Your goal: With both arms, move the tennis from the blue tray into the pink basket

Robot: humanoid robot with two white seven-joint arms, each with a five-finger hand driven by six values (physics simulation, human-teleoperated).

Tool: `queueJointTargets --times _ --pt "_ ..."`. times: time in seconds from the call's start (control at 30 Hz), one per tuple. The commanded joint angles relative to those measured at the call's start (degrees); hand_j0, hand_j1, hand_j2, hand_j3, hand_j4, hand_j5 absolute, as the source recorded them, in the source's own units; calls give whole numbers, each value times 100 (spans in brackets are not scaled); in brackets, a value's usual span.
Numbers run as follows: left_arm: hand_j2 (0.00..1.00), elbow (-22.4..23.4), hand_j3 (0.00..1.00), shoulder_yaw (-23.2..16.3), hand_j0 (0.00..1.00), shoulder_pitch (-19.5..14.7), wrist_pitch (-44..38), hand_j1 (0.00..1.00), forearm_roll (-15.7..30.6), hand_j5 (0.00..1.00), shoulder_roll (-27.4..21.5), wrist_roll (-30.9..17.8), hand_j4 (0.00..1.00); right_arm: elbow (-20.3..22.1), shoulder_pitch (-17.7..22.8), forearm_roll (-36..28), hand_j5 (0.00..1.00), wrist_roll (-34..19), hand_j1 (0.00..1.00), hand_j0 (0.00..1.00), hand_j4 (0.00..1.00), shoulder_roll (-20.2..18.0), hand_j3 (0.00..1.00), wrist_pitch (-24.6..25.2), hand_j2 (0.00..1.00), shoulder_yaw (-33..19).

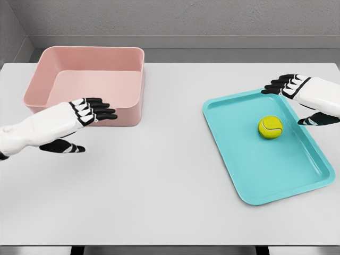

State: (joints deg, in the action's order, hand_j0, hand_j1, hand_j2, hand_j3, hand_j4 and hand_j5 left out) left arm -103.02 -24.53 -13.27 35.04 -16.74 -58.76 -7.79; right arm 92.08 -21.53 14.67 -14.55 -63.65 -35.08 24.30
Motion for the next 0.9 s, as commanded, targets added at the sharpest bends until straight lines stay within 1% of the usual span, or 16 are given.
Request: queueJointTargets --times 0.0,0.07,0.13,0.17,0.2,0.23,0.27,0.33,0.4,0.43,0.5,0.6,0.63,0.73,0.8,0.87 --pt "100 -7 100 -16 100 0 -4 100 -391 100 -171 -3 100 3 0 -35 100 -4 100 100 100 11 100 8 100 -5" --pt "100 -7 100 -16 100 -9 -4 100 -453 100 -250 -249 100 -15 62 -17 100 -4 100 100 100 125 100 8 100 -13" --pt "100 -7 100 -16 100 0 -4 100 -462 100 -364 -258 100 -23 53 220 100 -13 100 100 100 108 100 8 100 -31" --pt "100 -7 100 -16 100 9 -4 100 -462 100 -444 -258 100 -32 35 422 100 -170 100 100 100 134 100 8 100 -31" --pt "100 -7 100 -16 100 18 -4 100 -462 100 -567 -258 100 -41 9 449 100 -680 100 100 100 239 100 8 100 -31" --pt "100 -7 100 -16 100 18 -4 100 -462 100 -655 -267 100 -50 -26 449 100 -996 100 100 100 319 100 8 100 -31" --pt "100 -7 100 -16 100 18 -4 100 -462 100 -742 -267 100 -217 -44 457 100 -1120 100 100 100 380 100 8 100 -22" --pt "100 1 100 -25 100 18 -4 100 -470 100 -830 -469 100 -234 -18 598 100 -1208 100 100 100 398 100 8 100 4" --pt "100 1 100 -52 100 18 -4 100 -479 100 -1076 -495 100 -234 -26 607 100 -1217 100 100 100 406 100 8 100 13" --pt "100 1 100 -52 100 18 -4 100 -619 100 -1173 -495 100 -234 -26 607 100 -1234 100 100 100 415 100 8 100 22" --pt "100 10 100 -52 100 18 -4 100 -1059 100 -1191 -495 100 -243 -132 607 100 -1507 100 100 100 635 100 8 100 39" --pt "100 19 100 -52 100 9 -4 100 -1411 100 -1226 -504 100 -357 -281 642 100 -1665 100 100 100 767 100 8 100 48" --pt "100 28 100 -52 100 9 -4 100 -1464 100 -1270 -574 100 -559 -404 712 100 -1683 100 100 100 855 100 8 100 66" --pt "100 54 100 -43 100 -26 -4 100 -1516 100 -1270 -961 100 -665 -501 818 100 -1735 100 100 100 1013 100 8 100 145" --pt "100 45 100 -43 100 -44 -4 100 -1595 100 -1244 -1005 100 -894 -668 906 100 -1973 100 100 100 1259 100 8 100 294" --pt "100 37 100 -43 100 -44 -4 100 -1692 100 -1217 -1032 100 -955 -782 906 100 -1981 100 100 100 1268 100 8 100 373"
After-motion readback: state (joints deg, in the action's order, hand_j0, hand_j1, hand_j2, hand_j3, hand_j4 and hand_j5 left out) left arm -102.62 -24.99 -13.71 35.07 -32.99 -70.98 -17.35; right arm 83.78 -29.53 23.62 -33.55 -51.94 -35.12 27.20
